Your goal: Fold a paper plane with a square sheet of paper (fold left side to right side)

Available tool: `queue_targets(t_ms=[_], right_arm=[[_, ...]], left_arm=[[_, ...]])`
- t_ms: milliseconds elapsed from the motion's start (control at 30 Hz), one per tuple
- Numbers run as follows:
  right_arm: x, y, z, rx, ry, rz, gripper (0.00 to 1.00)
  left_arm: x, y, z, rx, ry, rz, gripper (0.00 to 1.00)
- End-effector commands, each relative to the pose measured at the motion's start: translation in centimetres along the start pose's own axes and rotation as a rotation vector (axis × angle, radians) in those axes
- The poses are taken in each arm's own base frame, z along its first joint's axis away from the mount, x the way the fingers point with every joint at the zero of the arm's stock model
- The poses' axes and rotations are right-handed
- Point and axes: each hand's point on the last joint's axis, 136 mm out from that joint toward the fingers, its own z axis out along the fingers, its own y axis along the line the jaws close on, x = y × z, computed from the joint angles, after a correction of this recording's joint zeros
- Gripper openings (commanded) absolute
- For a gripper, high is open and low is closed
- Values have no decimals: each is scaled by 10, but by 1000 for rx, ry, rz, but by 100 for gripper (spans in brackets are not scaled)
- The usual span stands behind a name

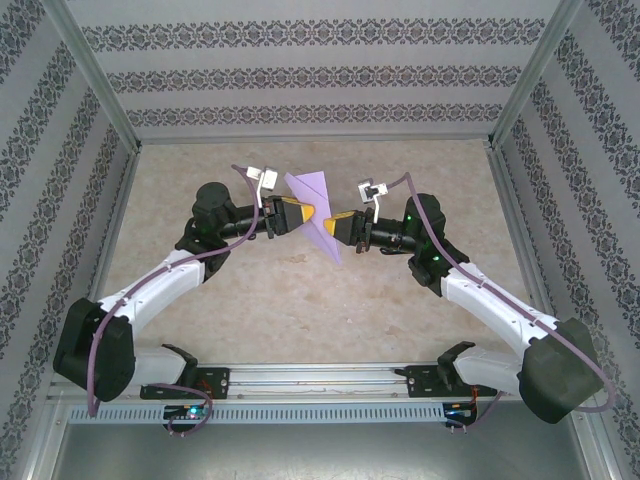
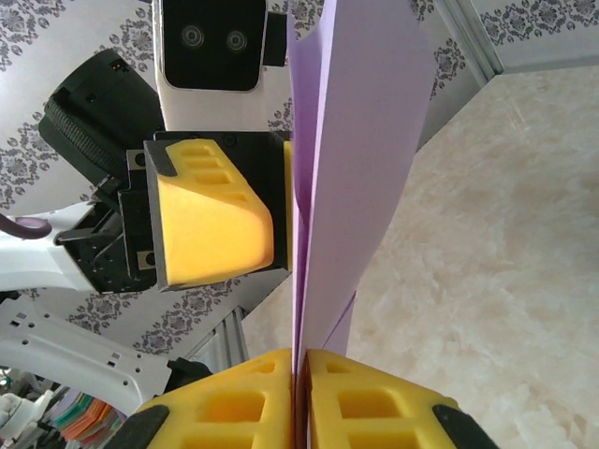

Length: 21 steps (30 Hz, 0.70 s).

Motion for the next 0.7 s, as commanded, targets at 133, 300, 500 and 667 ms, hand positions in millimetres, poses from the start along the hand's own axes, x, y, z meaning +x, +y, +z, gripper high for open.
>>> queue_targets(t_ms=[133, 300, 500, 667], right_arm=[[-5, -9, -7, 87, -12, -27, 1], [8, -27, -4, 252, 60, -75, 0], [28, -63, -11, 648, 181, -261, 0], [34, -89, -22, 1024, 295, -477, 0]], left_arm=[[-10, 9, -34, -180, -58, 104, 44], [-7, 19, -59, -350, -84, 173, 52], [-7, 30, -92, -548, -119, 266, 64], [-14, 44, -130, -759, -222, 290, 69]])
